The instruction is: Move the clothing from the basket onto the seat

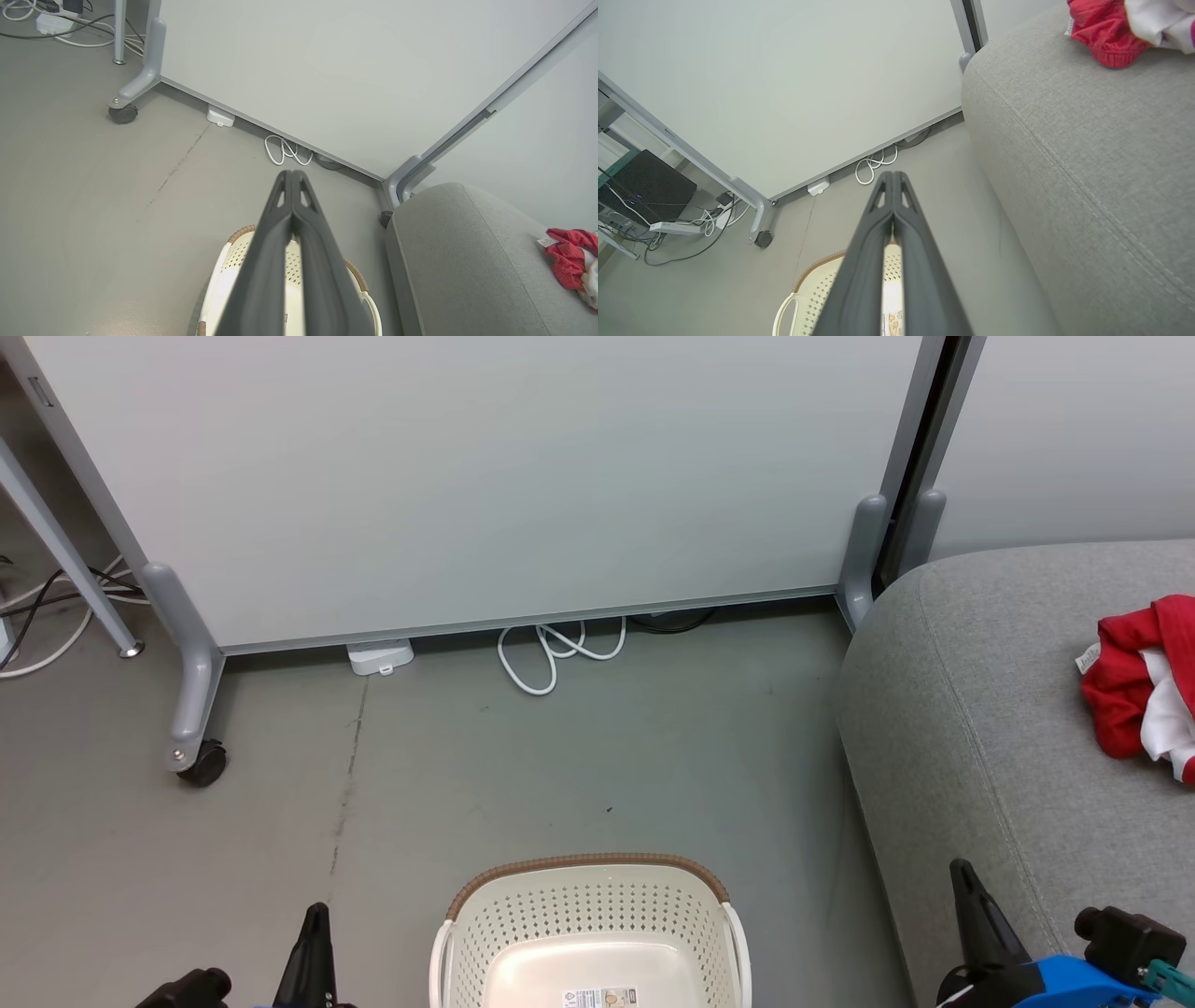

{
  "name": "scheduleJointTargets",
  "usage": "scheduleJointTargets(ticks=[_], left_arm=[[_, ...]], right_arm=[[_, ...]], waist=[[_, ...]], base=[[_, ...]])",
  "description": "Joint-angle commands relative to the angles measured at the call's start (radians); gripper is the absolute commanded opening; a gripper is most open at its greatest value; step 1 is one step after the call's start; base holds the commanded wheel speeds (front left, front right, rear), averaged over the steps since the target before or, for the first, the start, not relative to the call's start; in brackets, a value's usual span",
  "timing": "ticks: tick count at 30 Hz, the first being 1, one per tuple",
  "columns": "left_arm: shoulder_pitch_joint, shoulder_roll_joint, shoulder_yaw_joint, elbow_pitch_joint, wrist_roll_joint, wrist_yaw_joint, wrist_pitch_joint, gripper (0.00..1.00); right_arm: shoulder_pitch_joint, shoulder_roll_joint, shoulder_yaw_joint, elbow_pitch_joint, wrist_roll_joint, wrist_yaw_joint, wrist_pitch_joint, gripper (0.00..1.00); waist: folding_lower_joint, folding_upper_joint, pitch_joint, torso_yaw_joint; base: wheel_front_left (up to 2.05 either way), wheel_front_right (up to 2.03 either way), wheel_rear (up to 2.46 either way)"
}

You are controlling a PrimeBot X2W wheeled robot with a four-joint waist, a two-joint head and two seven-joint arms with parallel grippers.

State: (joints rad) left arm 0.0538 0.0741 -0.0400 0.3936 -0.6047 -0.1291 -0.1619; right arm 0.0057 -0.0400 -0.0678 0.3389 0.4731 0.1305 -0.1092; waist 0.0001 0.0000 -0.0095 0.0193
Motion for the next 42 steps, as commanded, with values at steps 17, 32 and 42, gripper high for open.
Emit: scheduleJointTargets(ticks=[17, 32, 42], left_arm=[[-0.067, -0.004, 0.046, -0.051, -0.259, -0.001, 0.070, 0.00], [-0.092, -0.008, 0.072, -0.075, -0.434, -0.001, 0.119, 0.00], [-0.105, -0.010, 0.085, -0.088, -0.527, -0.001, 0.144, 0.00]], right_arm=[[-0.053, -0.006, -0.013, -0.038, 0.294, 0.000, 0.056, 0.00], [-0.070, -0.008, -0.021, -0.053, 0.492, 0.000, 0.096, 0.00], [-0.078, -0.009, -0.026, -0.061, 0.596, 0.000, 0.117, 0.00]], waist=[[-0.0001, 0.0000, 0.002, -0.003], [-0.0001, 0.0000, 0.004, -0.006], [-0.0001, 0.0000, 0.005, -0.008]], base=[[0.00, 0.00, 0.00], [0.00, 0.00, 0.00], [0.00, 0.00, 0.00]])
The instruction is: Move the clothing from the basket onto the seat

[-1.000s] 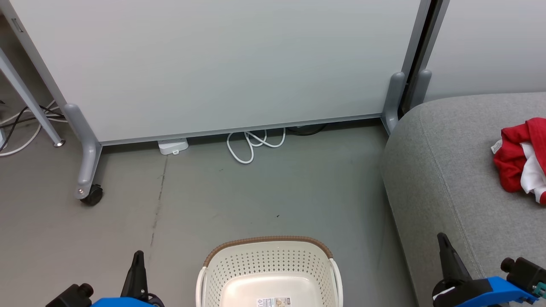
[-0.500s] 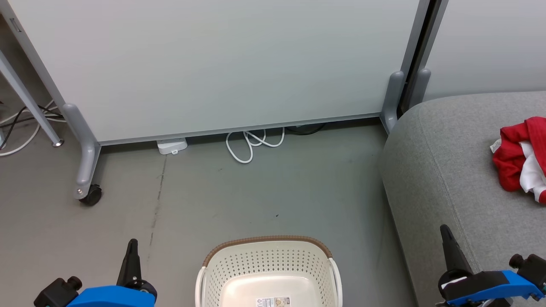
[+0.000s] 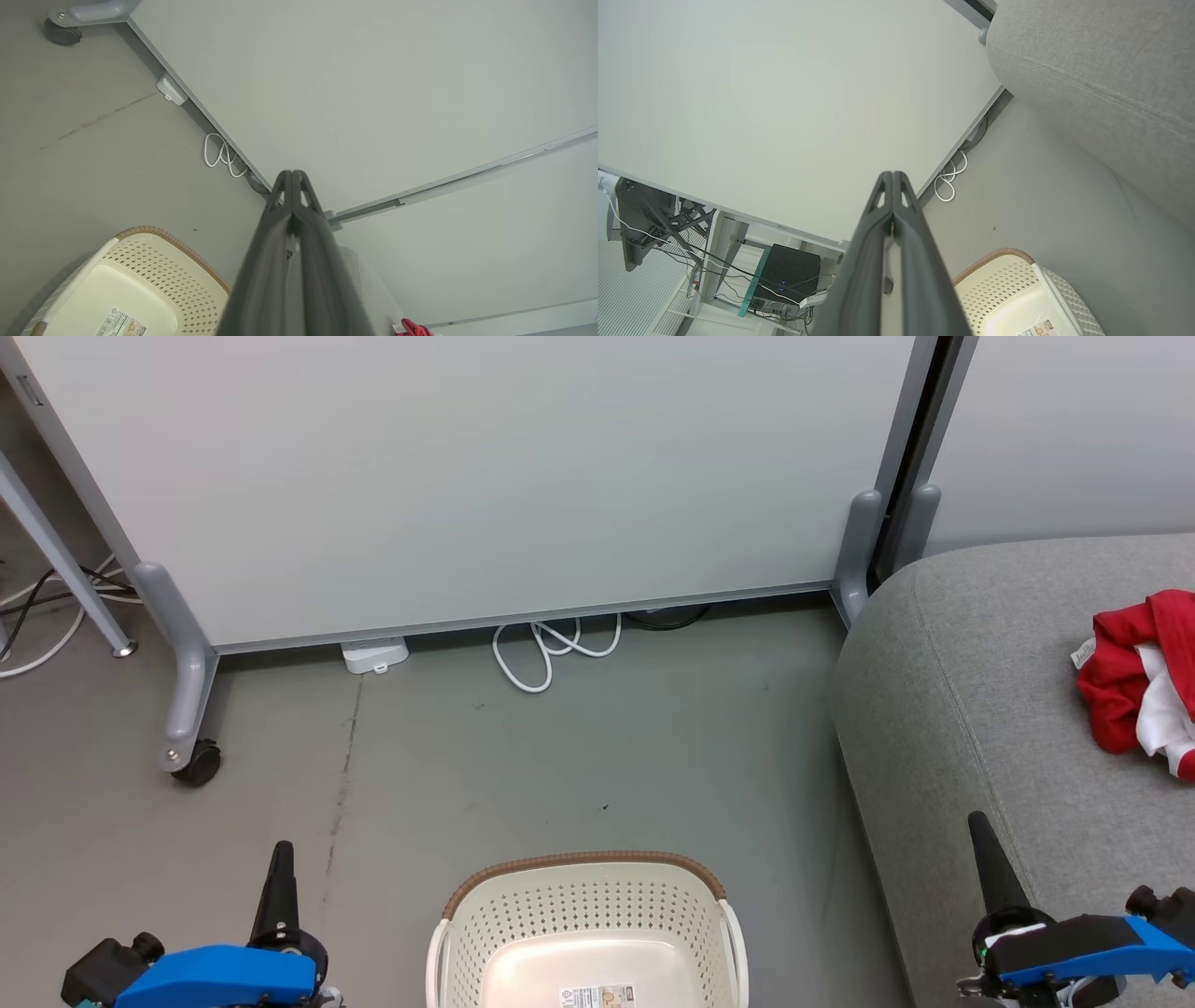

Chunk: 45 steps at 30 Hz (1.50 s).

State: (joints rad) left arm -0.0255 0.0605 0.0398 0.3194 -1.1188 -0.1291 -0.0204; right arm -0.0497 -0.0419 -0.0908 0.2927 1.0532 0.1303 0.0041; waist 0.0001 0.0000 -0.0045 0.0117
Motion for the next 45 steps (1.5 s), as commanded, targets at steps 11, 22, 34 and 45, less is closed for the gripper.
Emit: scheduleJointTargets(ticks=[11, 22, 34, 45], left_arm=[[-0.039, 0.001, 0.022, -0.028, -0.116, -0.002, 0.032, 0.00], [-0.053, -0.002, 0.037, -0.042, -0.218, -0.002, 0.061, 0.00], [-0.067, -0.005, 0.051, -0.053, -0.311, -0.002, 0.088, 0.00], [-0.076, -0.007, 0.063, -0.063, -0.388, -0.002, 0.109, 0.00]], right_arm=[[-0.032, -0.008, -0.007, -0.022, 0.133, 0.001, 0.027, 0.00], [-0.042, -0.009, -0.012, -0.030, 0.249, 0.001, 0.049, 0.00], [-0.050, -0.010, -0.016, -0.037, 0.354, 0.001, 0.072, 0.00], [-0.057, -0.011, -0.020, -0.043, 0.442, 0.001, 0.089, 0.00]], waist=[[0.0000, 0.0000, 0.001, -0.002], [0.0000, 0.0000, 0.003, -0.004], [-0.0001, 0.0000, 0.004, -0.006], [-0.0001, 0.0000, 0.006, -0.008]], base=[[0.00, 0.00, 0.00], [0.00, 0.00, 0.00], [0.00, 0.00, 0.00], [0.00, 0.00, 0.00]])
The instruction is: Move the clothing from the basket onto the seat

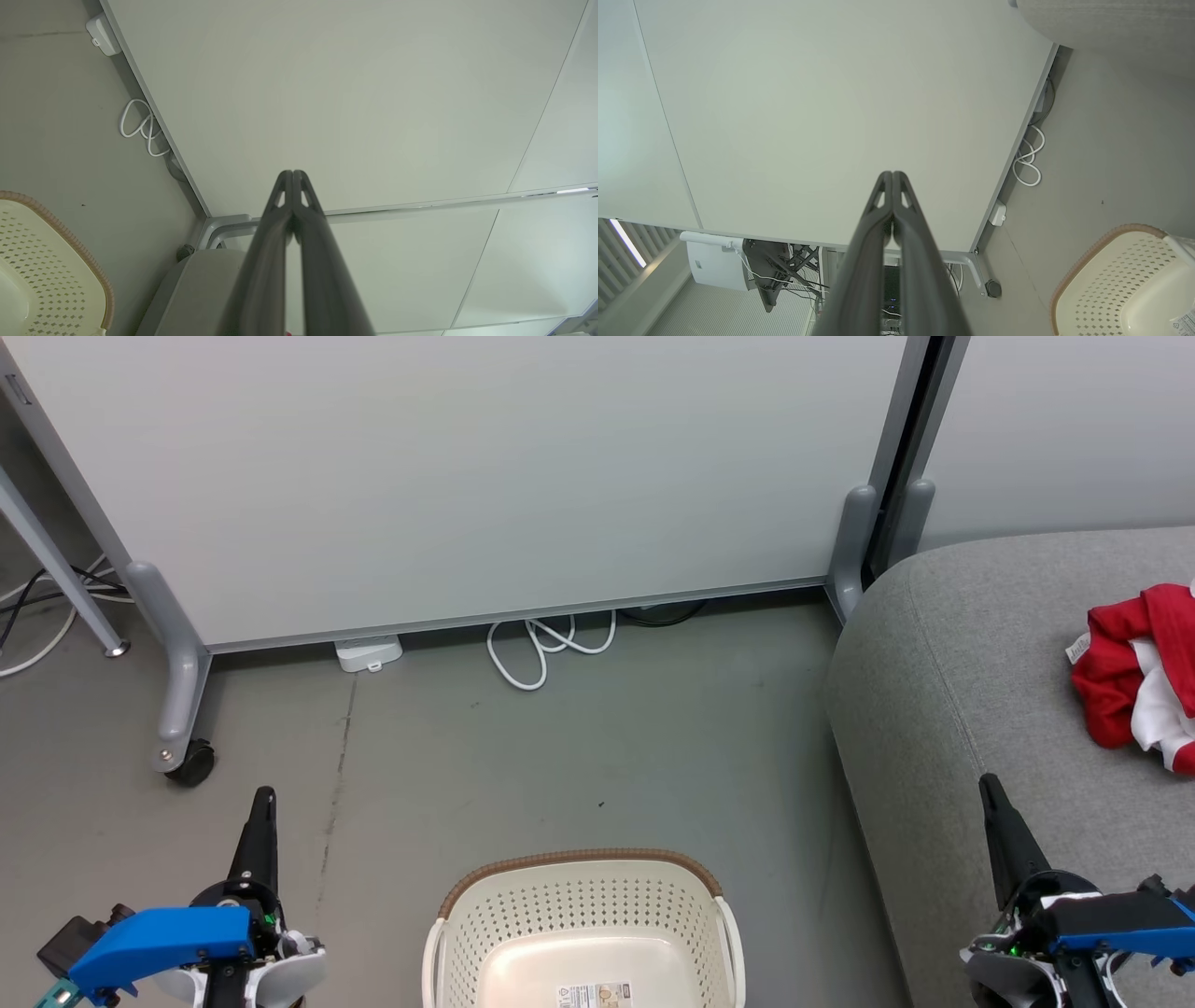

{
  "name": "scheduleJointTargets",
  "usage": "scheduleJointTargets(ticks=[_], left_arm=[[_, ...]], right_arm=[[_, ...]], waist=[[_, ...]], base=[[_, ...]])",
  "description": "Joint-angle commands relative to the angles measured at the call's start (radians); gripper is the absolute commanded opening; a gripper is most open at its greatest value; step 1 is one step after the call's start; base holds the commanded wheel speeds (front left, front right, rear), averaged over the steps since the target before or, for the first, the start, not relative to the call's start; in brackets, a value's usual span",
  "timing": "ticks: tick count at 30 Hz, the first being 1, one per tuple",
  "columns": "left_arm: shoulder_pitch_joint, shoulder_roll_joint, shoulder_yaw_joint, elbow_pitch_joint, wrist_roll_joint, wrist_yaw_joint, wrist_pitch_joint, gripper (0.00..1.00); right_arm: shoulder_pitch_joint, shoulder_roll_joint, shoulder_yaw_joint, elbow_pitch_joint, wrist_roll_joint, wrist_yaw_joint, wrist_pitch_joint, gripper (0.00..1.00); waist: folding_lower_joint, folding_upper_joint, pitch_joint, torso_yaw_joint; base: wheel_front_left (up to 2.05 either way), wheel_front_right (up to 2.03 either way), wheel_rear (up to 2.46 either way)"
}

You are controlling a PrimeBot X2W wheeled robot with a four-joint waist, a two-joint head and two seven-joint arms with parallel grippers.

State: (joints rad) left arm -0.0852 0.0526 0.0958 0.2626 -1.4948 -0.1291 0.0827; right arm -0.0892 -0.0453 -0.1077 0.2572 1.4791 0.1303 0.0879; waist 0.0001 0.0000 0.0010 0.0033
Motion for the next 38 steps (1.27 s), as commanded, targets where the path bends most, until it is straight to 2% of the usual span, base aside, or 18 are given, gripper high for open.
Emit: scheduleJointTargets(ticks=[1, 17, 38], left_arm=[[-0.018, 0.000, 0.008, -0.008, -0.019, -0.002, 0.007, 0.00], [-0.031, -0.003, 0.022, -0.021, -0.121, -0.003, 0.035, 0.00], [-0.029, -0.003, 0.021, -0.020, -0.119, -0.003, 0.035, 0.00]], right_arm=[[-0.018, -0.007, -0.003, -0.008, 0.024, 0.001, 0.007, 0.00], [-0.026, -0.008, -0.008, -0.015, 0.138, 0.001, 0.029, 0.00], [-0.024, -0.008, -0.007, -0.015, 0.135, 0.001, 0.029, 0.00]], waist=[[-0.0001, 0.0000, 0.000, 0.000], [-0.0001, 0.0000, 0.002, -0.003], [-0.0001, 0.0000, 0.002, -0.003]], base=[[0.00, 0.00, 0.00], [0.00, 0.00, 0.00], [0.00, 0.00, 0.00]])
